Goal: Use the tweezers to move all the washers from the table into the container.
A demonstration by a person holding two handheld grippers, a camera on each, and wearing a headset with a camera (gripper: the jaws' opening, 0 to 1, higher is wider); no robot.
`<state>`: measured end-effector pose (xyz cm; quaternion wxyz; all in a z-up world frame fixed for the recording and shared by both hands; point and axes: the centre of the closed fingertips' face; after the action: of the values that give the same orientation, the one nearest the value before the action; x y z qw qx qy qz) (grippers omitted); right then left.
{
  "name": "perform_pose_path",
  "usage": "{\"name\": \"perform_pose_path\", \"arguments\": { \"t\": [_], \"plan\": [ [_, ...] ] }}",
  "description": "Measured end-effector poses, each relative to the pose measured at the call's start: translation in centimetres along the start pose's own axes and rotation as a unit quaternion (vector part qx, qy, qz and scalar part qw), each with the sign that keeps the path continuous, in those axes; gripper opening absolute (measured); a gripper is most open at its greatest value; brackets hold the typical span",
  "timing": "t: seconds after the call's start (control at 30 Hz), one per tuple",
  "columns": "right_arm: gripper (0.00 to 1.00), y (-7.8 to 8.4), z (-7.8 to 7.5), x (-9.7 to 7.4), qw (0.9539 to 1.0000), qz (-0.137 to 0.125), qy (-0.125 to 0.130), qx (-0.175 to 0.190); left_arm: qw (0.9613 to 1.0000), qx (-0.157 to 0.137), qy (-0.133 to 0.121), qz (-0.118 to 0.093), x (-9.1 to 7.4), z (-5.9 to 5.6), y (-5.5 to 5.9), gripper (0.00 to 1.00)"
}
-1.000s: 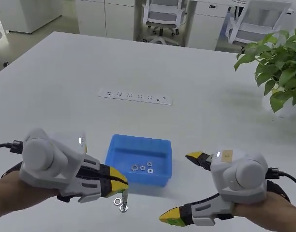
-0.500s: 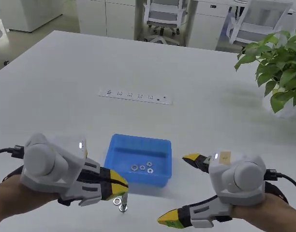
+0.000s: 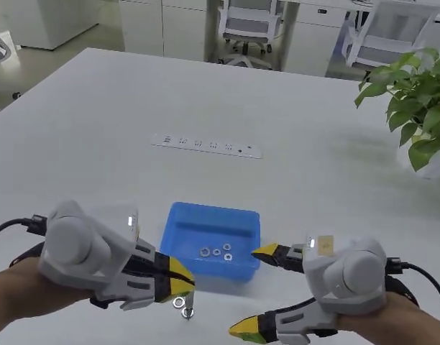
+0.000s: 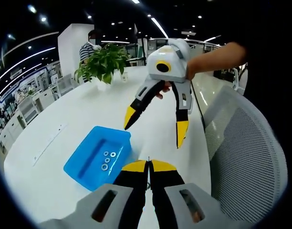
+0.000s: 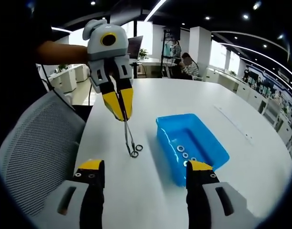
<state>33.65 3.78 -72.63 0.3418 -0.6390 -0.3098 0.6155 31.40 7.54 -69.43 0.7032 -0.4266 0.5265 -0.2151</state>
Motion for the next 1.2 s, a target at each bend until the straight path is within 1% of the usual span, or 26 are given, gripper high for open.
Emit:
{"name": "perform_pose_path", "arguments": {
  "t": [0.17,0.27,0.37,0.8,0.87,0.97,1.07,1.2],
  "plan": [
    [0.61,0.0,0.3,0.9,0.9997,0.004,-0.018,-0.014,1.0,0.006,0.002,0.003,0.0,0.1,0.1,0.05],
    [0.55,-0.1,0.7,1.4,0.9992,0.005,-0.032,-0.024,1.0,0.005,0.006,0.003,-0.1,-0.1,0.1,0.05],
    [0.51,0.0,0.8,1.8,0.9987,0.006,-0.039,-0.033,1.0,0.004,0.006,0.003,-0.1,-0.1,0.1,0.05],
    [0.34,-0.2,1.5,3.8,0.9946,0.011,-0.077,-0.068,1.0,-0.001,0.006,0.006,-0.1,0.1,0.3,0.05],
    [0.32,-0.3,1.7,4.1,0.9933,0.013,-0.084,-0.079,1.0,0.0,0.006,0.007,-0.1,0.1,0.4,0.05],
    [0.3,-0.4,2.2,4.8,0.99,0.017,-0.099,-0.099,0.9999,0.001,0.006,0.009,-0.1,0.1,0.4,0.05],
    [0.27,-0.4,2.5,5.4,0.9875,0.021,-0.113,-0.108,0.9999,0.001,0.007,0.01,-0.1,0.1,0.5,0.05],
    [0.24,-0.6,2.7,6.0,0.9853,0.024,-0.123,-0.116,0.9999,0.001,0.008,0.011,-0.1,0.0,0.5,0.05]
  ]
}}
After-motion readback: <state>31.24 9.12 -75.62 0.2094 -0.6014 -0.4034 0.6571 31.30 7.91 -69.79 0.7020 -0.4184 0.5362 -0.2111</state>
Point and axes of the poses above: the centre of the closed fingertips' face, and the gripper's own axes: x roughly forward along the fingers, z roughly to its left, y roughly out of its underside, and after that the axes turned 2 degrees about x, right-handed
